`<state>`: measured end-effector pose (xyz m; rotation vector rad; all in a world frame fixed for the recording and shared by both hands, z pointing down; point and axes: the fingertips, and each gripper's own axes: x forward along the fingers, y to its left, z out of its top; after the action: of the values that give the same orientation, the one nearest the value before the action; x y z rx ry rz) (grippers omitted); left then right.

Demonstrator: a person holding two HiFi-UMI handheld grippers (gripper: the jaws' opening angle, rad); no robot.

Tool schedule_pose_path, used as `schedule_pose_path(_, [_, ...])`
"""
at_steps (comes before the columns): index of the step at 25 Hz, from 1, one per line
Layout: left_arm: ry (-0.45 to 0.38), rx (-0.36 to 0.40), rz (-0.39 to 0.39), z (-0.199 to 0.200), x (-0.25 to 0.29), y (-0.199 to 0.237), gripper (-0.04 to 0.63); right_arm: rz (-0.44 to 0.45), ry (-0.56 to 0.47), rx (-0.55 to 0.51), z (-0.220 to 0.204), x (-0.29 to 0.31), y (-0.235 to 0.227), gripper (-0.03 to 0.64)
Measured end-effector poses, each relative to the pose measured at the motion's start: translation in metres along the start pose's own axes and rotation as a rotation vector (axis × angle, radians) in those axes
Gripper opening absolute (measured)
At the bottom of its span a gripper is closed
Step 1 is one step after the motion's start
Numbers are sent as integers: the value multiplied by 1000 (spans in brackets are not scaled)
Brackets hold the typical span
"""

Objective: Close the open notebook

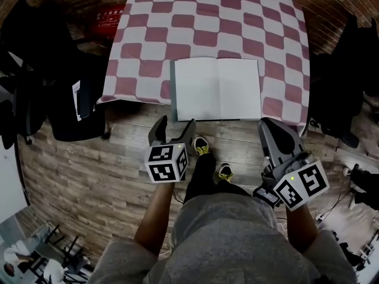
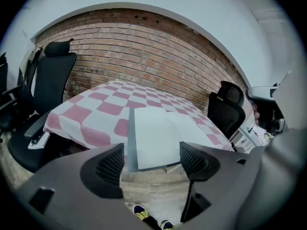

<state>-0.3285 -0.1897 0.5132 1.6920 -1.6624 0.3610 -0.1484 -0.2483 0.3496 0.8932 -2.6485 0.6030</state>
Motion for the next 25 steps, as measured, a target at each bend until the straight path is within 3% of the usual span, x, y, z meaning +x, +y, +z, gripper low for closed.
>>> schedule_pose_path(12, [57, -151, -68, -29, 43, 20, 371, -48, 71, 17, -20, 14, -7, 25])
schedule_pose_path(25, [149, -165, -160, -34, 62, 15, 371, -74, 53, 22, -10, 17, -14, 25])
